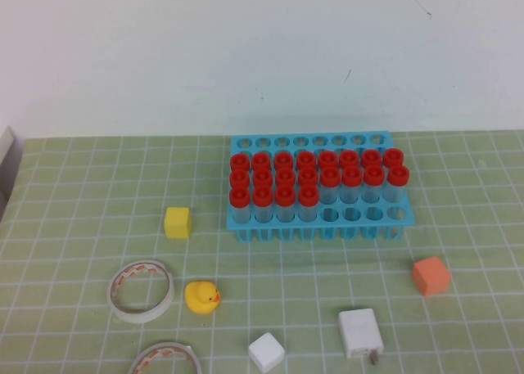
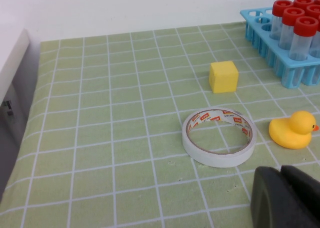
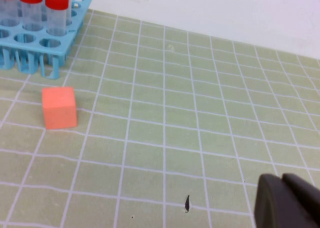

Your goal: Place the test tubes

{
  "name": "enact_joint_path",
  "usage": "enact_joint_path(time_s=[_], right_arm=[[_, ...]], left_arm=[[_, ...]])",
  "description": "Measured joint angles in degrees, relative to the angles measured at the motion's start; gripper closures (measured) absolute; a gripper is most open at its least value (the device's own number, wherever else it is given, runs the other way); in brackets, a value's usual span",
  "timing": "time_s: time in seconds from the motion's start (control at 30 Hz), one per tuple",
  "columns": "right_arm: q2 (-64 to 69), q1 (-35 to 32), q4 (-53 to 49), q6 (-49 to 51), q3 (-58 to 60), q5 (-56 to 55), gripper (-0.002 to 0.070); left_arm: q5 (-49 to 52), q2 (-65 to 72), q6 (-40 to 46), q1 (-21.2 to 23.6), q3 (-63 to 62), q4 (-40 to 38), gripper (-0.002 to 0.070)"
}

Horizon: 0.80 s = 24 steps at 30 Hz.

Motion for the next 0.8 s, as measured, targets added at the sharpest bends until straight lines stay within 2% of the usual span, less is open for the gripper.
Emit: enact_joint_path(time_s=[0.8], right_arm=[[0.0, 0.0, 1.7, 1.1, 0.0, 0.0, 0.0678]], left_arm=[[0.0, 0.0, -0.4, 0.0, 0.0, 0.0, 0.0676]])
